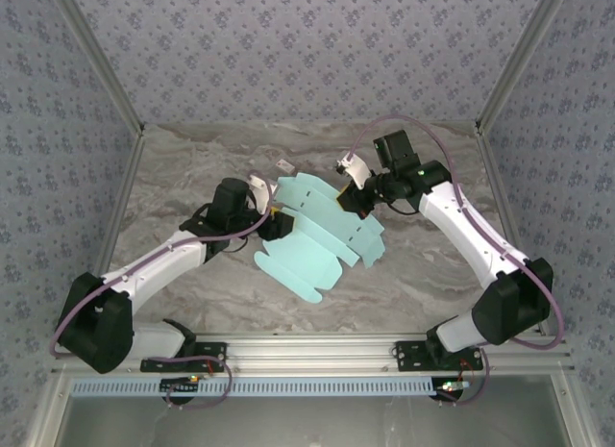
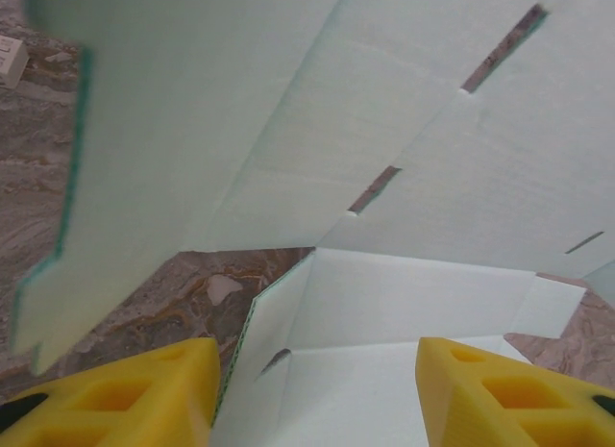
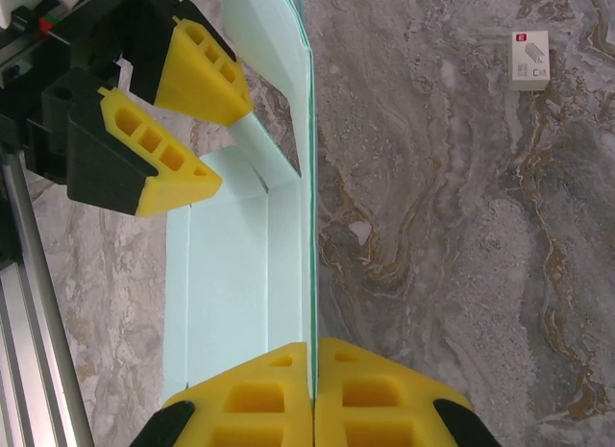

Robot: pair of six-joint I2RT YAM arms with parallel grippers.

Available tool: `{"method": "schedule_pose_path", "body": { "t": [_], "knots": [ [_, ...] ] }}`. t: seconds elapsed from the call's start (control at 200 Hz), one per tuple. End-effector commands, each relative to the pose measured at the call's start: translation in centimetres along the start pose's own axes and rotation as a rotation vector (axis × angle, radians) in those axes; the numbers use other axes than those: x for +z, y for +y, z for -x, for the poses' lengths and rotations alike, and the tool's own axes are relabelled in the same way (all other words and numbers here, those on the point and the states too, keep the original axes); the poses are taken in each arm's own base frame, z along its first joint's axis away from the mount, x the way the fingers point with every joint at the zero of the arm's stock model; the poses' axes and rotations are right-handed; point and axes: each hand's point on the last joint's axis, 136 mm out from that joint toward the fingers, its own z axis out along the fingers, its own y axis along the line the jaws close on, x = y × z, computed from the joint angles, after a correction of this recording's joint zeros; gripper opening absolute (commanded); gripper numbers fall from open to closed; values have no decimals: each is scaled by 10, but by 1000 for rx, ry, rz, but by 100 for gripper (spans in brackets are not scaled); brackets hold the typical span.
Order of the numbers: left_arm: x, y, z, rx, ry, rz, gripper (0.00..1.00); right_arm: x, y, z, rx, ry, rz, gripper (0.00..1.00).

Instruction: Fold the paper box

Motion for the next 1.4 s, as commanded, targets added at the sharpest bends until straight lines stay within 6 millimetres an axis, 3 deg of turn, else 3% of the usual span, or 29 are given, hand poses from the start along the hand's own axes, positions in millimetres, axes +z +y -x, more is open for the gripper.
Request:
{"method": "schedule_pose_path", "body": {
  "t": [0.0, 0.49, 0.82, 1.109, 1.394],
  "knots": [
    [-9, -24, 21, 39, -66, -105, 53, -3, -5, 12, 23, -31, -13, 0],
    [10, -39, 10, 64, -24, -168, 52, -1, 1, 30, 78, -109, 50, 0],
    [19, -39, 7, 89, -8, -181, 54, 2, 7, 26, 104, -113, 84, 0],
    [-11, -38, 22, 112, -81, -134, 57, 3, -4, 8, 51, -42, 1, 0],
    [-43, -37, 56, 79, -171, -145, 60, 4, 6, 7, 3, -34, 27, 0]
  ]
}}
